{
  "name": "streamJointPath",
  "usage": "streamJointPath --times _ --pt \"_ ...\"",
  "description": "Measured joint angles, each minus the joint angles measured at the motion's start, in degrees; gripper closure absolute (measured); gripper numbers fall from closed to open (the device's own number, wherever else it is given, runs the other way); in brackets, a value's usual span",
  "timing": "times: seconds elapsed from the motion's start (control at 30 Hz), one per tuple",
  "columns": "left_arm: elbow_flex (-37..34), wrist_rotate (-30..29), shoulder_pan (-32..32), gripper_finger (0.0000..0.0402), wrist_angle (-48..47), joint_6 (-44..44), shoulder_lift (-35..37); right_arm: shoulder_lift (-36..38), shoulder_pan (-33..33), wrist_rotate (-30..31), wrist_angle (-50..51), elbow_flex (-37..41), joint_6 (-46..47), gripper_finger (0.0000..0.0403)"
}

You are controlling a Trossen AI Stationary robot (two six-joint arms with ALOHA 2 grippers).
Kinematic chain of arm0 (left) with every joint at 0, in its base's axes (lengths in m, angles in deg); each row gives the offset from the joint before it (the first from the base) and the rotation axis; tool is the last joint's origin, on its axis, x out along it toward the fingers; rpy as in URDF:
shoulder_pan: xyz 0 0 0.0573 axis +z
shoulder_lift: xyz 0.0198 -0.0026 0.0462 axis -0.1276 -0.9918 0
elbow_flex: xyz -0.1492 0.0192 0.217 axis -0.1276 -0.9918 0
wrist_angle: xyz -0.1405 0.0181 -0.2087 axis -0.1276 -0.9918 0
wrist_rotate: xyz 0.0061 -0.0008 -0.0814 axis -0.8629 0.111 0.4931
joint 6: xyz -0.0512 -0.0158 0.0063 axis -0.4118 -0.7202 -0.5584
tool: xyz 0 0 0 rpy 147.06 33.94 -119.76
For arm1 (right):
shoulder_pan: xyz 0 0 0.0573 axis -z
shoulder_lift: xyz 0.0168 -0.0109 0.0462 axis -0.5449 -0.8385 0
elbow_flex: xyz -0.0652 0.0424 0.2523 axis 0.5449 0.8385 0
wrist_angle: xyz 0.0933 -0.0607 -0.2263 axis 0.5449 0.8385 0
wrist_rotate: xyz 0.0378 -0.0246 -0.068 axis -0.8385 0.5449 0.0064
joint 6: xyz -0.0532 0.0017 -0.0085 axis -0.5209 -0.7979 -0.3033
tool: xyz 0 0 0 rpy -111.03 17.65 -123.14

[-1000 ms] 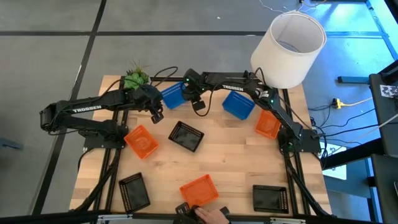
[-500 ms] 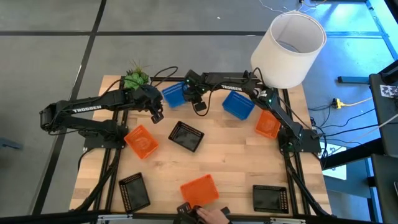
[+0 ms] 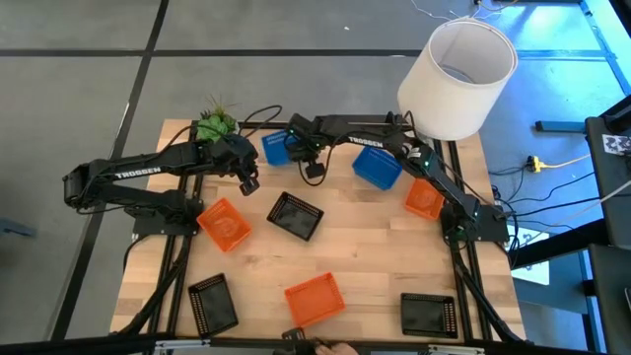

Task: Stack baskets by color
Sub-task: Stack the left blue bin on the blue bin

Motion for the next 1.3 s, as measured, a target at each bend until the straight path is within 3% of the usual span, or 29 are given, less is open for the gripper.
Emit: streamJointPath --times 0.27,0.67,0.77,0.83,1.1,1.3 --pt "0.00 0.08 0.00 0.0347 -0.08 0.05 0.00 0.05 -2.53 2.06 14.97 -8.34 15.83 0.0401" --pt "0.00 0.19 -4.00 0.0347 -0.65 2.62 3.73 4.89 -11.11 18.97 32.14 -8.38 33.77 0.0402" --pt "0.00 -0.04 -5.24 0.0347 -1.10 2.56 6.03 5.82 -13.68 26.36 38.89 -8.24 40.04 0.0402" --pt "0.00 -0.34 -6.21 0.0347 -1.57 1.98 7.42 6.80 -15.20 30.33 37.48 -7.39 42.93 0.0402" --pt "0.04 -0.38 -9.40 0.0347 -2.23 1.05 11.87 13.29 -19.55 28.49 37.89 -4.33 50.13 0.0403" --pt "0.04 -1.28 -11.29 0.0347 -2.14 0.99 13.14 25.27 -21.10 28.62 37.85 10.15 60.94 0.0403"
